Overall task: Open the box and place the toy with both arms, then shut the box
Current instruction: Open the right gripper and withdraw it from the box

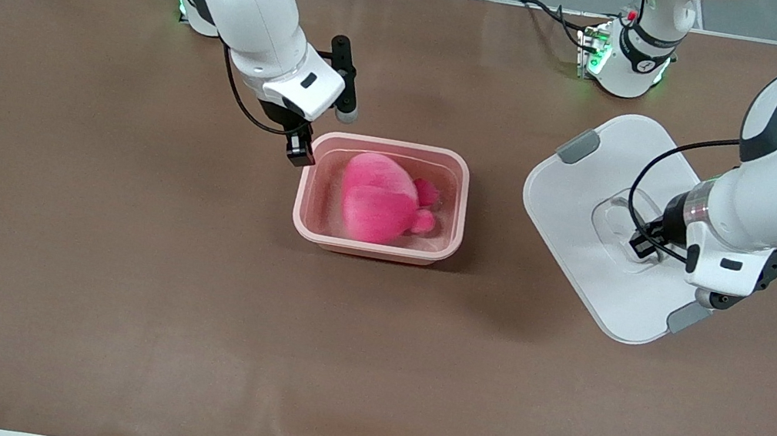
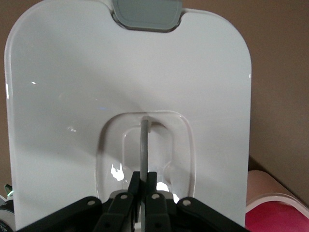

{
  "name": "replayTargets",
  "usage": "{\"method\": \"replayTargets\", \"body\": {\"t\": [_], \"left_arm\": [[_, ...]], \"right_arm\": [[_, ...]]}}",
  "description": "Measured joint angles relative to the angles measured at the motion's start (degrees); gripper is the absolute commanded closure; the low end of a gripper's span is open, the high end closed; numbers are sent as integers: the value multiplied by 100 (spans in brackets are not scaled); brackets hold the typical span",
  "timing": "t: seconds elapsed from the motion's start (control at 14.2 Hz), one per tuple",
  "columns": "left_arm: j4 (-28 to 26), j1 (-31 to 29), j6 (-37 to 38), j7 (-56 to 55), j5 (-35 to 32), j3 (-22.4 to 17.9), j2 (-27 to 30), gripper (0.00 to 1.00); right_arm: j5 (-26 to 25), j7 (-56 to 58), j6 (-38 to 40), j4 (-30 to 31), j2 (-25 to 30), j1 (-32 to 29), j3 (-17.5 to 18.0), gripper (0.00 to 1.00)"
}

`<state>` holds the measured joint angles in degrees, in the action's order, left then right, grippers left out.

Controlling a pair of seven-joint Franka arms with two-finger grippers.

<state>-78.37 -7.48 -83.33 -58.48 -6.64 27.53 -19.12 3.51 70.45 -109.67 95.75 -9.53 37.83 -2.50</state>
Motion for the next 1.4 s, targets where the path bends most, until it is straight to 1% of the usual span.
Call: {"method": "replayTargets", "body": {"t": [0.28, 0.56, 0.77, 1.05, 1.4], "left_arm": [[3, 2, 0, 1, 0, 22, 10, 100], [8, 2, 28, 0, 0, 24, 27, 100], [9, -2, 240, 0, 36, 27, 58, 100], [9, -22, 269, -120, 375, 13, 92, 100], [8, -17, 266, -255, 401, 17, 92, 100]], "right_arm": [[0, -8, 144, -71, 18, -12, -66, 0], [-5, -6, 784, -253, 71, -213, -135, 0], [-9, -1, 997, -307, 147, -619, -160, 0], [-7, -117, 1082, -309, 226, -1225, -184, 0], [-7, -851, 1177, -311, 338, -1713, -182, 0]]}}
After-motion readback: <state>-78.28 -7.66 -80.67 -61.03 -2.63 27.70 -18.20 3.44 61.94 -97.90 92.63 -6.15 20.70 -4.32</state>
